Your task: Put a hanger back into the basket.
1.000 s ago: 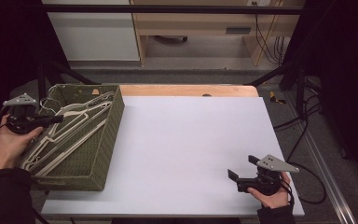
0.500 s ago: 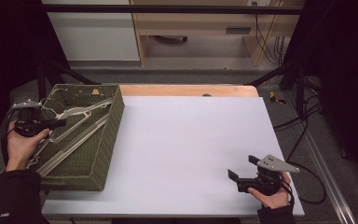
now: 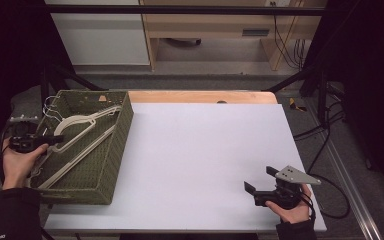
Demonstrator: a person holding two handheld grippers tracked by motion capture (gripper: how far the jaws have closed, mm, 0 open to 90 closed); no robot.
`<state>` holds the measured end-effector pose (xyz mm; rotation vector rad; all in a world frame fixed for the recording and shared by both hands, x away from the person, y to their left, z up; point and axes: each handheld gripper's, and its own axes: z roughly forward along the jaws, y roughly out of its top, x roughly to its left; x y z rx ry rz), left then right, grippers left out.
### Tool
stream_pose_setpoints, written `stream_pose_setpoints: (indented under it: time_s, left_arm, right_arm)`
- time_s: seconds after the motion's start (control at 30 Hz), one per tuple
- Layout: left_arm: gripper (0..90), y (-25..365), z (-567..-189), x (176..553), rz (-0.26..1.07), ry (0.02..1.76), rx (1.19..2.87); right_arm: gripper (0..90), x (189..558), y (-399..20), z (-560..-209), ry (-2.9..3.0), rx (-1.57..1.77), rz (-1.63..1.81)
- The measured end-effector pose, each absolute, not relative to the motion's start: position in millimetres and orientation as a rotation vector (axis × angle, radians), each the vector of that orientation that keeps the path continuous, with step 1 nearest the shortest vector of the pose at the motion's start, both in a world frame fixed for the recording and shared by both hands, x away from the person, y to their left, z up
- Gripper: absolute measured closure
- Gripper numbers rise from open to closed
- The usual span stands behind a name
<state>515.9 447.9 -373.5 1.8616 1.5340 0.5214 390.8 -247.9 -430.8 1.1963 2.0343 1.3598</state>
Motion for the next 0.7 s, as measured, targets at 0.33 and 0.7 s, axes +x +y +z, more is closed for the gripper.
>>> stream_pose_setpoints:
  time_s: [0.33, 0.7]
  left_arm:
    - [53.4, 450, -369, 501, 0.54, 1.588, 1.815]
    - [35.7, 402, -338, 450, 0.597, 1.223, 1.679]
  right_arm:
    - [3.3, 390, -248, -430, 2.025, 1.199, 1.371]
    - [3.2, 390, -249, -428, 2.018, 1.19, 1.382]
